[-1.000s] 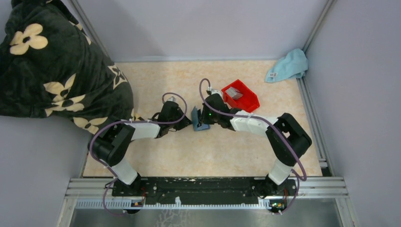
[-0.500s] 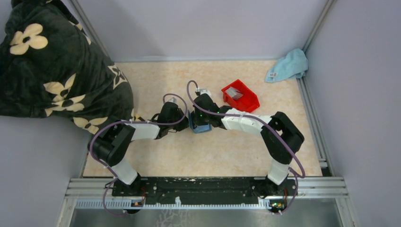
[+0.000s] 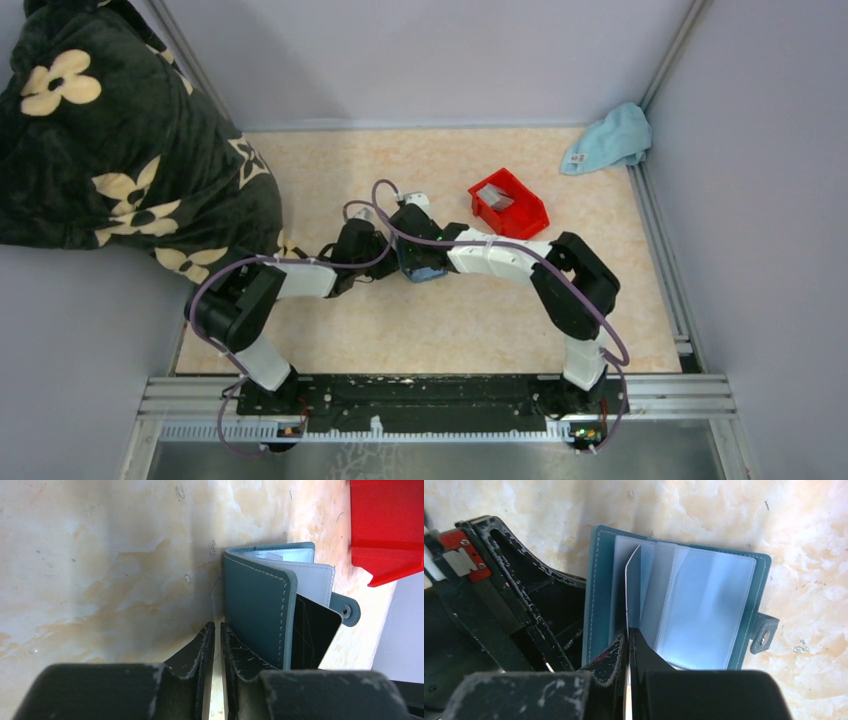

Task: Put the credit cards into the card holder
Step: Open the card holder at the center of the board.

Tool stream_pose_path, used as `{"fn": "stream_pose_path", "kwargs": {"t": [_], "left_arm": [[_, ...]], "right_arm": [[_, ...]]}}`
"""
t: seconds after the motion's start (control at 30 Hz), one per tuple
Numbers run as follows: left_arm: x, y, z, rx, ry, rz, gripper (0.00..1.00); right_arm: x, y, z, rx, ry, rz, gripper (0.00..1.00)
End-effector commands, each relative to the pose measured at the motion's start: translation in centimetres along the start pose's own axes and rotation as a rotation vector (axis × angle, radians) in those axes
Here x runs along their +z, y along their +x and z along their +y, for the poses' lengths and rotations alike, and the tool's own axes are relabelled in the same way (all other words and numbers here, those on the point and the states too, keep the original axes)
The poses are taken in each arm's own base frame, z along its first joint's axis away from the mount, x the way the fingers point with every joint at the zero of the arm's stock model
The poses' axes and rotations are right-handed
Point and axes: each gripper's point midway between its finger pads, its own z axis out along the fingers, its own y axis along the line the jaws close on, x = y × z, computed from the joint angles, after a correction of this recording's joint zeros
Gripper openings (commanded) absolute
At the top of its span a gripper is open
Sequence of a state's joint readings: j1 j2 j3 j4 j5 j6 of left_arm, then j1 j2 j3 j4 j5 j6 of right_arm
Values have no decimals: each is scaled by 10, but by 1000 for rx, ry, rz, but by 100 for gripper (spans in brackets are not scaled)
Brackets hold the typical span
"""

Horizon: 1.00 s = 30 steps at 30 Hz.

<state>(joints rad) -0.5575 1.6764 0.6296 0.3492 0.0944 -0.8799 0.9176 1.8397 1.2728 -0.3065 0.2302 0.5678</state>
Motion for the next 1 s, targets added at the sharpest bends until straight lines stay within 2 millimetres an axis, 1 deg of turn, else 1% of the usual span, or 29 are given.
{"fn": "stream_pose_path", "kwargs": {"t": [0.0, 0.1, 0.2, 0.37, 0.5, 0.63, 0.87, 0.97], "left_arm": [[-27, 78, 90, -7, -308, 261, 20], [-38, 74, 95, -13, -362, 236, 21], [-54, 69, 100, -21, -415, 210, 22], [-80, 49, 91, -37, -426, 111, 24], [-96, 31, 73, -41, -386, 38, 24], [-106, 18, 54, -54, -331, -8, 24], [-111, 0, 2, -70, -132, -83, 25], [-107, -5, -12, -50, -92, -95, 26]], "right_arm": [[2, -3, 27, -49, -29, -18, 0], [8, 4, 23, -72, -1, -8, 0], [13, 11, 19, -95, 25, -1, 0], [18, 18, 20, -122, 46, 2, 0], [19, 21, 22, -128, 42, 3, 0], [18, 21, 27, -138, 41, 0, 0], [17, 21, 28, -160, 56, 3, 0], [17, 20, 29, -164, 60, 2, 0]]}}
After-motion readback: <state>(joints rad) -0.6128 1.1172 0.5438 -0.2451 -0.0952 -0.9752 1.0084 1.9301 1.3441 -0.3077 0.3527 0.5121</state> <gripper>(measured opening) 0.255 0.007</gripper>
